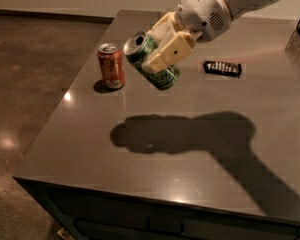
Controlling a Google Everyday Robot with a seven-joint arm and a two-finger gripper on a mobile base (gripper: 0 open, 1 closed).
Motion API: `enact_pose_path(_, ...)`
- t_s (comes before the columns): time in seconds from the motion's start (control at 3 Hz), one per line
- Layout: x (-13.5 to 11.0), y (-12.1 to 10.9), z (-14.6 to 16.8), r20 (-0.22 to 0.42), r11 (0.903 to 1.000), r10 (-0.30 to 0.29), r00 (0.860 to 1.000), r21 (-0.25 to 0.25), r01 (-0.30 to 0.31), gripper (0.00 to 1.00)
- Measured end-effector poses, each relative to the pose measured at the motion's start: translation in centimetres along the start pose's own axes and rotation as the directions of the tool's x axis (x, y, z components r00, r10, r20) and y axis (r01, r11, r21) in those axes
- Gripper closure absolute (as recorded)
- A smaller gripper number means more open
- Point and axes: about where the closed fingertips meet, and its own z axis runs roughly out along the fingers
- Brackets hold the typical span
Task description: Place green can upright
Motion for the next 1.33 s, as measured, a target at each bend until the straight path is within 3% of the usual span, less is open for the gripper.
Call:
enact_pose_path(0.33, -0.3, -0.3, -1.2, 0.119, 0.996, 0.086, 0.989, 0.013, -0.089, 1.0)
enact_pose_path(0.67, 0.0, -0.4, -1.7, 0.235, 0.987, 0.142, 0.962, 0.041, -0.155, 1.0)
enact_pose_path(1.33, 3.7, -0.2, -0.2, 0.357, 0.9556, 0.163, 0.92, 0.175, -0.237, 1.0)
